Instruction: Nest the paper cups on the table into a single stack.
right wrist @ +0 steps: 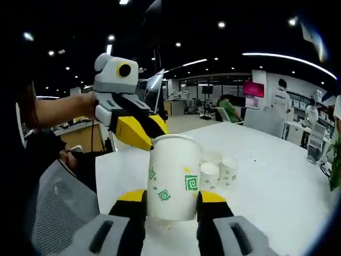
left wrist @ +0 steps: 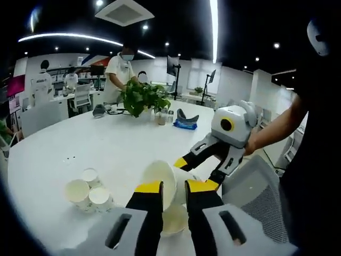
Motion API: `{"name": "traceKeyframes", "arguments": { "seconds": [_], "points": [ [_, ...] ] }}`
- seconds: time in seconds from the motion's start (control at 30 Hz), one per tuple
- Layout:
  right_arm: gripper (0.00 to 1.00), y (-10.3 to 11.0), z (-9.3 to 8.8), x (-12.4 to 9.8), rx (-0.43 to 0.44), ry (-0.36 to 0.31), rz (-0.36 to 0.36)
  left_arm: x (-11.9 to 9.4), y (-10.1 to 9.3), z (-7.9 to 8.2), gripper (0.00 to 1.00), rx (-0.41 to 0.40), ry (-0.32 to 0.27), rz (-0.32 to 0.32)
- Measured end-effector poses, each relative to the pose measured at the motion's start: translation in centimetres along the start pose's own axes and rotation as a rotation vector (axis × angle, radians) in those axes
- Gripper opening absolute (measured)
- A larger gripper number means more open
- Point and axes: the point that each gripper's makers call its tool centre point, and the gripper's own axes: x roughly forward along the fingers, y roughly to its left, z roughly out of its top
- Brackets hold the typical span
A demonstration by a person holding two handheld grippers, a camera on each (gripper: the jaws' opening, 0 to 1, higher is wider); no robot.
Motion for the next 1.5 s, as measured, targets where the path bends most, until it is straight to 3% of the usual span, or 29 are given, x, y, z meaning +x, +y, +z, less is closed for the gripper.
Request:
{"name": "traceKeyframes", "arguments": {
  "seconds": [0.1, 0.3, 0.43, 0.8, 1.2, 1.5],
  "points": [
    [0.36, 0.6, 0.3, 0.0, -0.014, -0.013, 0.024, 0.1, -0.6, -0.1, 0.05, 0.009, 0.008, -0.023],
    [0.36, 0.9, 0.4, 0.0, -0.036, -0.03, 0.033, -0.1, -1.7, 0.6, 0.0, 0.002, -0.017, -0.078],
    [0.36, 0.9, 0.2, -0.1, -0.036, -0.03, 0.014, 0.0, -2.3, 0.4, 0.0, 0.01, 0.002, -0.098],
    [0.65, -0.1, -1.4, -2.3, 0.059, -0.023, -0.072, -0.6, -2.0, -0.5, 0.0, 0.062, 0.052, -0.057],
    [0.8, -1.5, -2.6, -4.6, 0.095, -0.036, -0.16, -0.5, -1.9, -1.8, 0.0, 0.127, 0.13, -0.032],
    [0.84, -1.8, -3.5, -7.1, 0.1, -0.026, -0.212, -0.1, -1.8, -2.6, 0.0, 0.175, 0.19, -0.029]
  ]
}}
